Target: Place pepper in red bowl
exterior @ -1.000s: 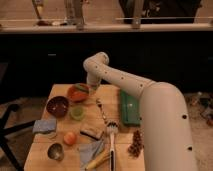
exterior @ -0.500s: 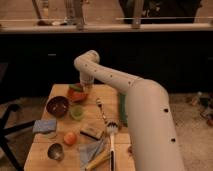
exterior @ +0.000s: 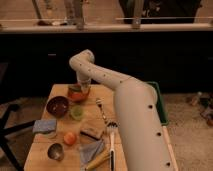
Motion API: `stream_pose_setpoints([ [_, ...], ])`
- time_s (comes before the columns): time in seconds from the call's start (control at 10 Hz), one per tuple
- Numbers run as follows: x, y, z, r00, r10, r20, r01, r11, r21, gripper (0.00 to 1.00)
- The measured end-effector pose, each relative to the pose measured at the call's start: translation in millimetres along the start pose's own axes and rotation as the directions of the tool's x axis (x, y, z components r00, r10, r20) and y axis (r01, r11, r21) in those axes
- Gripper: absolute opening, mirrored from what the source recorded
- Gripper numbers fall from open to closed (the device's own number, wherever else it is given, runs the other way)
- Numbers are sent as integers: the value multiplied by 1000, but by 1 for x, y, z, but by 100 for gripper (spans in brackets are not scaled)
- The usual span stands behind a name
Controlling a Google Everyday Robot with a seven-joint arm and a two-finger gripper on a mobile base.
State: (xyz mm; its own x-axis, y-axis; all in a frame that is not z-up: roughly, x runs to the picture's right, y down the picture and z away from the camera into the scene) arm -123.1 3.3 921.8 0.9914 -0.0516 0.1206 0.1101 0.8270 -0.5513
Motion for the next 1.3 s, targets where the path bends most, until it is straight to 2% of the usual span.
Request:
stream_pose_setpoints([
  [0.4, 4, -6, 16, 999, 16, -29, -16, 1000, -24, 0],
  [0.7, 7, -9, 16, 999, 35, -21, -36, 999, -29, 2],
  [1.1, 6, -10, 16, 999, 35, -20, -36, 999, -28, 39],
  [1.3, 7, -10, 16, 999, 35, -20, -36, 999, -28, 60],
])
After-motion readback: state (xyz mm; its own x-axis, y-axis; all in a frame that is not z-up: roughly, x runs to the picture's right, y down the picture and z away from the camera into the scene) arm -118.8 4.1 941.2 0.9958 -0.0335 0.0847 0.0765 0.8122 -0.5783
